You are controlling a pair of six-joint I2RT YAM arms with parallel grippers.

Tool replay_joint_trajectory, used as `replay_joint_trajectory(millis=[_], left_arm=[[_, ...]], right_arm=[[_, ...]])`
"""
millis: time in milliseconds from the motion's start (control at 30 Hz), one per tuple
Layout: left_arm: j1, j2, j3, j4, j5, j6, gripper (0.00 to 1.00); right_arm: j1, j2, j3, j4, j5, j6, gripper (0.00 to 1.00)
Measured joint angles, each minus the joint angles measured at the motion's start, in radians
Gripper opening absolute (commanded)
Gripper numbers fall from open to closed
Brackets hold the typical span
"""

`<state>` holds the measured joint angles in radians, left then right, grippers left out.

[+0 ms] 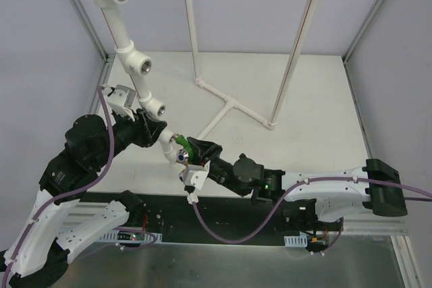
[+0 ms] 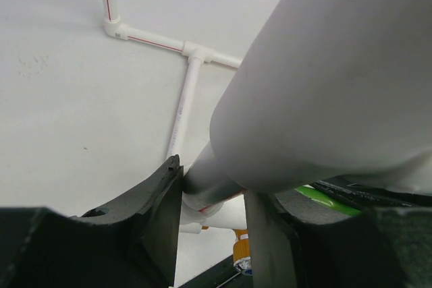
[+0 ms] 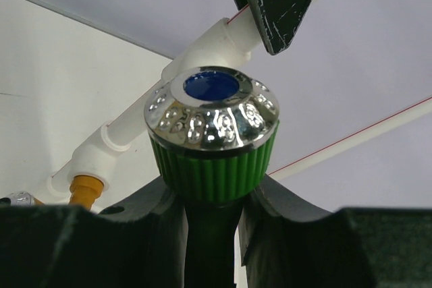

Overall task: Install the water faucets
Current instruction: Install the water faucet onto the adaptor.

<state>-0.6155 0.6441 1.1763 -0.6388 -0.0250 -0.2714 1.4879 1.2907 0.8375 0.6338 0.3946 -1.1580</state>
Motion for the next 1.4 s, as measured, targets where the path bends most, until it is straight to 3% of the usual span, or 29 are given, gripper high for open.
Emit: replay_joint_trajectory(millis=[1300,1400], left_arm=[[0.002,-0.005,-0.003,0.004,0.025,0.000,0.00],[0.001,-0.005,-0.004,0.005,0.025,0.000,0.00]], right_arm=[[-0.021,0.061,0.033,0.015,-0.054,0.049,0.00],[-0.028,0.061,0.001,0.072,-0.077,0.046,0.00]])
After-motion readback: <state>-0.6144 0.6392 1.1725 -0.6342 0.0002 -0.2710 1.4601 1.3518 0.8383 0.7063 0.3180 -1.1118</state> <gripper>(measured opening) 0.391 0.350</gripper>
